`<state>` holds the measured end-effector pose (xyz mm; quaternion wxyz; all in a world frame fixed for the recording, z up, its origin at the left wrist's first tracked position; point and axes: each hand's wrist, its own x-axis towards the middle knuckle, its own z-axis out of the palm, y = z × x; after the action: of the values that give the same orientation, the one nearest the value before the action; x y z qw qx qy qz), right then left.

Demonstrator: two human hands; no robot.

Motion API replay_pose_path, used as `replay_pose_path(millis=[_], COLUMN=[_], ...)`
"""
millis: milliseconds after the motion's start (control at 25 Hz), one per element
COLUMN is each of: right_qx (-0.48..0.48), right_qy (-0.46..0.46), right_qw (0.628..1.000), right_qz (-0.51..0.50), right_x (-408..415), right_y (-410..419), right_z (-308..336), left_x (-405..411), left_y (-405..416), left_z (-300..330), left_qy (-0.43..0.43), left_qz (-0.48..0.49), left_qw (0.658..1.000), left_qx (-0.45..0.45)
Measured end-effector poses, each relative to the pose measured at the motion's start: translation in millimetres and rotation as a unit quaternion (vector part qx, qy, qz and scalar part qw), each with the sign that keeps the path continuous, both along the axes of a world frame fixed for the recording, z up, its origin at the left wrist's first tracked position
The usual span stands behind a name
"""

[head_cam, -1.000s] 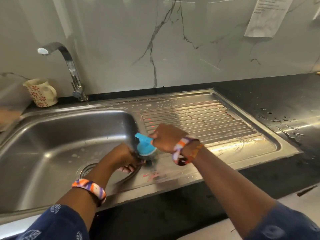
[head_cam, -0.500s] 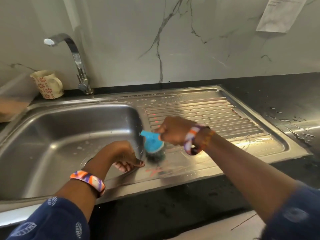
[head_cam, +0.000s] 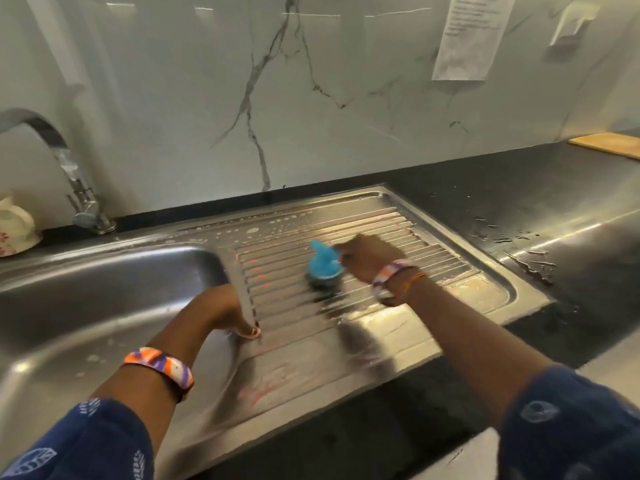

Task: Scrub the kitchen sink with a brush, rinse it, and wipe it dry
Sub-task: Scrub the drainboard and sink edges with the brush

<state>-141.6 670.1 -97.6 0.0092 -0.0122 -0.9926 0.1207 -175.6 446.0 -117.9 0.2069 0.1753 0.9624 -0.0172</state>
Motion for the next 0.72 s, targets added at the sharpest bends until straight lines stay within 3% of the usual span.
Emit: replay_pose_path(millis=[80,160,240,360,440,520,600,720], right_qx=[0.046,0.153,0.196,0.103,-0.033,-0.145,-0.152,-0.109], right_qy=[-0.009,-0.018,-0.042,-0.016,0.006,-0.002,0.002,0.015], right_qw=[0.992,0.963,0.945,0.972,0.992,0.989,0.988,0.994], right_qz=[-0.117,-0.22,-0.26,-0.212,-0.124,-0.031,0.013,-0.009], right_x=[2,13,16,8,9,14,16,8], right_y=[66,114,130,91,34,-29,-68,-40], right_z=[4,9,11,9,1,-8,-13,-10], left_x=[-6,-10,-21,-41,-51,-49,-46,-45], left_y=[2,4,4,6,6,8,9,4], left_z=[0,-1,-5,-17,-24,-17,-15,-18], left_qy=[-0.03,-0.046,-0.063,-0.09,-0.101,-0.067,-0.028,-0.039], left_qz=[0.003,-0.002,0.001,-0.007,-0.036,-0.043,-0.022,-0.022], left_qw=[0.999,0.999,0.997,0.992,0.987,0.99,0.995,0.995], left_qx=[-0.014,-0.025,-0.045,-0.092,-0.123,-0.114,-0.098,-0.086])
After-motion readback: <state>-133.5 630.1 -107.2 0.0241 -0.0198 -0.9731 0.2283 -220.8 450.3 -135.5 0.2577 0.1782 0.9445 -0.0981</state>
